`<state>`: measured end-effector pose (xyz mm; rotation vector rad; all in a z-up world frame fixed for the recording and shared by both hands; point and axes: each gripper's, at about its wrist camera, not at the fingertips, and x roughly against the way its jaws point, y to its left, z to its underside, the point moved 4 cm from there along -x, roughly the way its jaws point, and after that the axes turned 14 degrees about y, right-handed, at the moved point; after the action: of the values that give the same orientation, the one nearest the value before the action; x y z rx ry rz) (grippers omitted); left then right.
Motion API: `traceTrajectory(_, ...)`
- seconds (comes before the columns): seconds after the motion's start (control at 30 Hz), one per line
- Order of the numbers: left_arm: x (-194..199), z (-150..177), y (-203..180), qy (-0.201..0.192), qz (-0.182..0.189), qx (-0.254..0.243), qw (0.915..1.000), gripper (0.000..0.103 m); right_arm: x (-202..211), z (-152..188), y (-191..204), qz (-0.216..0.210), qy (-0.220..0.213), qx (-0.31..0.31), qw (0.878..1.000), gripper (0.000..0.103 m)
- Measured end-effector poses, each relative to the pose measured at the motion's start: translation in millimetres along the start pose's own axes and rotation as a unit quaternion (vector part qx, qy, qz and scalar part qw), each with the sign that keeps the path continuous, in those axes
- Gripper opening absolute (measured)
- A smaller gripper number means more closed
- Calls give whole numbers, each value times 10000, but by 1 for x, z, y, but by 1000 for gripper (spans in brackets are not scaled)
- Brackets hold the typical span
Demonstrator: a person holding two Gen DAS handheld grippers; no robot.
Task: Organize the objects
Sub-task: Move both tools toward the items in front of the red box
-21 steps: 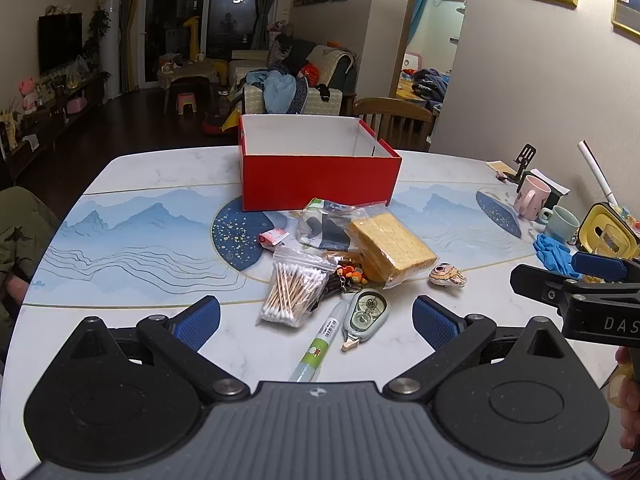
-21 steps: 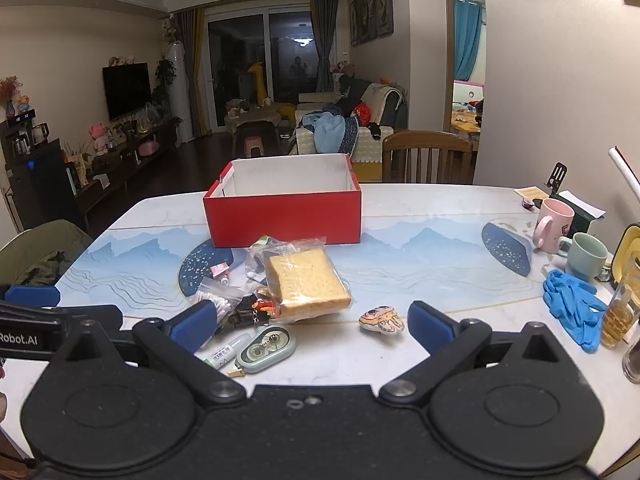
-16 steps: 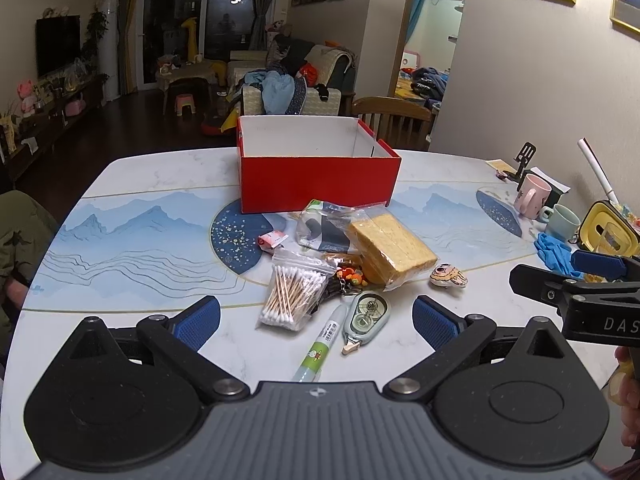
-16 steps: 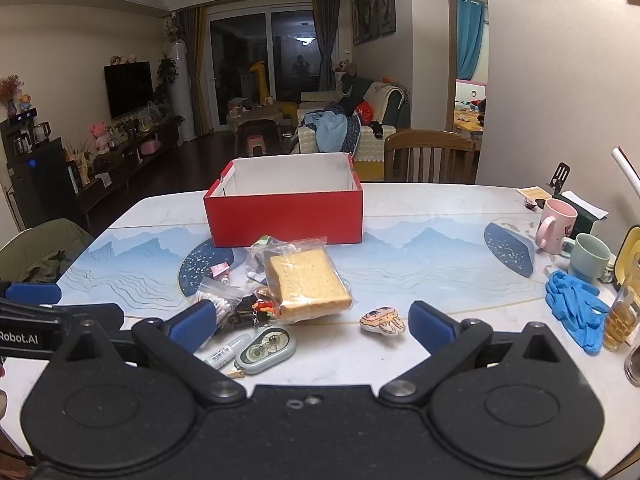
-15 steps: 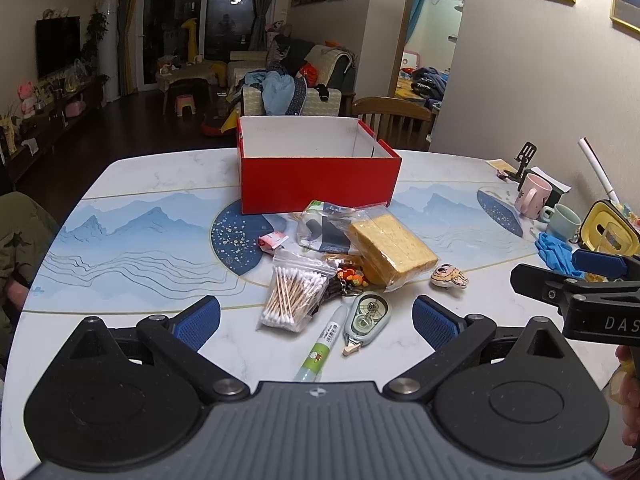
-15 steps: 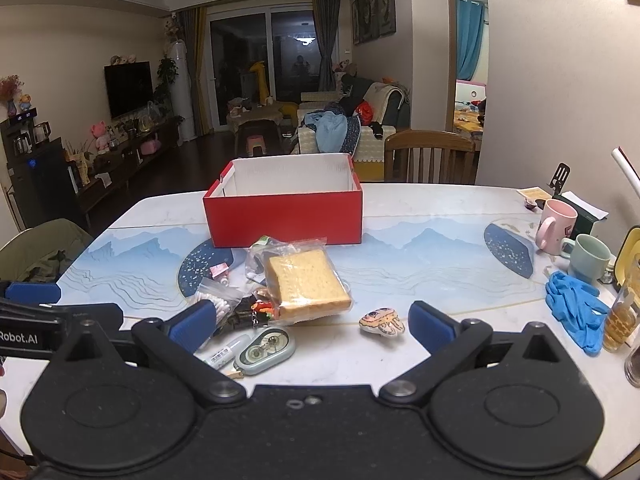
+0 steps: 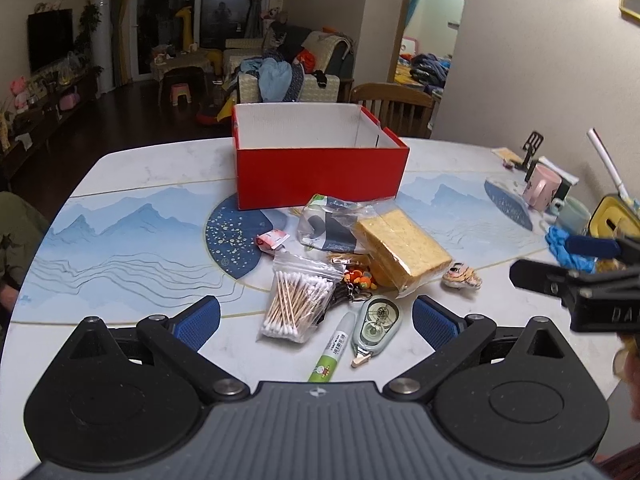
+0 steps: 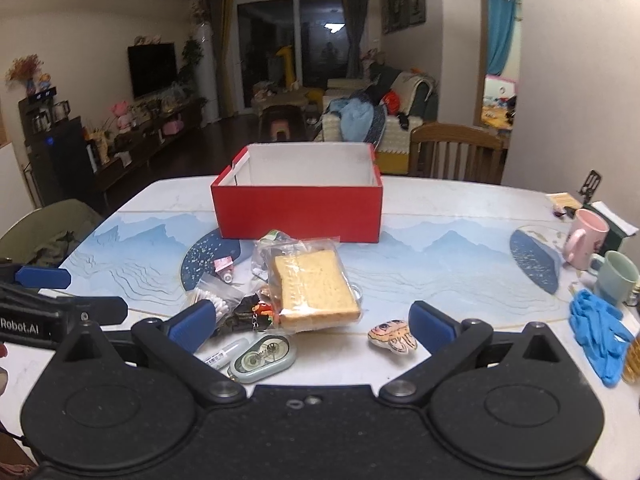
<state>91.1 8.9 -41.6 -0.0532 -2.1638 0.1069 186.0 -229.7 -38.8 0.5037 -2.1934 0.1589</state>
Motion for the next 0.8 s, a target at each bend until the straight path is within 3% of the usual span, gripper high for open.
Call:
traceTrajectory(0.27,-42,5,-6,326,-183,-363,9986,103,-39,-22,-12,46,179,163,9997,103)
traceTrajectory(0.8,-115,23,1,978,-304,-432,9938,102,-134,-47,-11,-148,919,566,9940,103)
